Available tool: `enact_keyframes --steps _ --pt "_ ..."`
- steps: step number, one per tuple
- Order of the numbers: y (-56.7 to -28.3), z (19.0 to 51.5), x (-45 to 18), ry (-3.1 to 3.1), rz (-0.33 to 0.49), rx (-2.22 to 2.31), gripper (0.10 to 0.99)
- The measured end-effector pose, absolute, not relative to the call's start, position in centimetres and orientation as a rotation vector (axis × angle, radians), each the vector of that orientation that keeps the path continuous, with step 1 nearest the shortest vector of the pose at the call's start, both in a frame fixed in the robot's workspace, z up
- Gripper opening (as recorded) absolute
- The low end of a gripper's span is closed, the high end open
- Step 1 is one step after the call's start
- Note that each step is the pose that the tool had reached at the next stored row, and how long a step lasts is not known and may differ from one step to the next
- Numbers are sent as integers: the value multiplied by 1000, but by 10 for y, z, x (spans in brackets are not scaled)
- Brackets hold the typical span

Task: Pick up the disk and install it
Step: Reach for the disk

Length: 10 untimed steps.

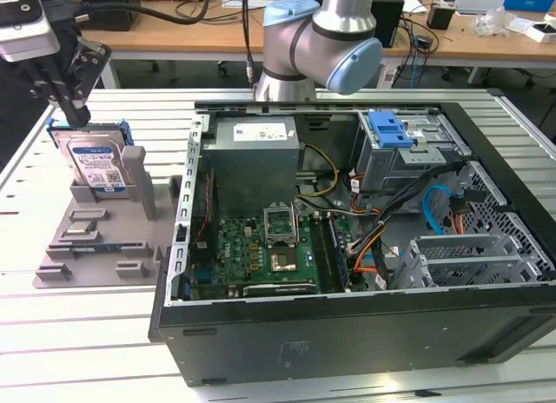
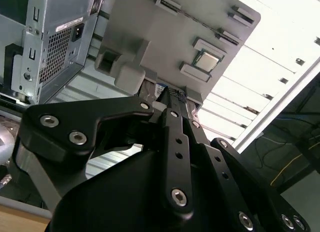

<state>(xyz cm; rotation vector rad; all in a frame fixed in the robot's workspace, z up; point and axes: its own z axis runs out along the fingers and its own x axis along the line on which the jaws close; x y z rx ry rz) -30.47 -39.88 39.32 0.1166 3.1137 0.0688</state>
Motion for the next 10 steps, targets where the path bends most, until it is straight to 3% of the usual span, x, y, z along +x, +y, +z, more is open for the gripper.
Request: enact_keyframes --steps 10 --pt "-399 392 -323 3114 69 117 106"
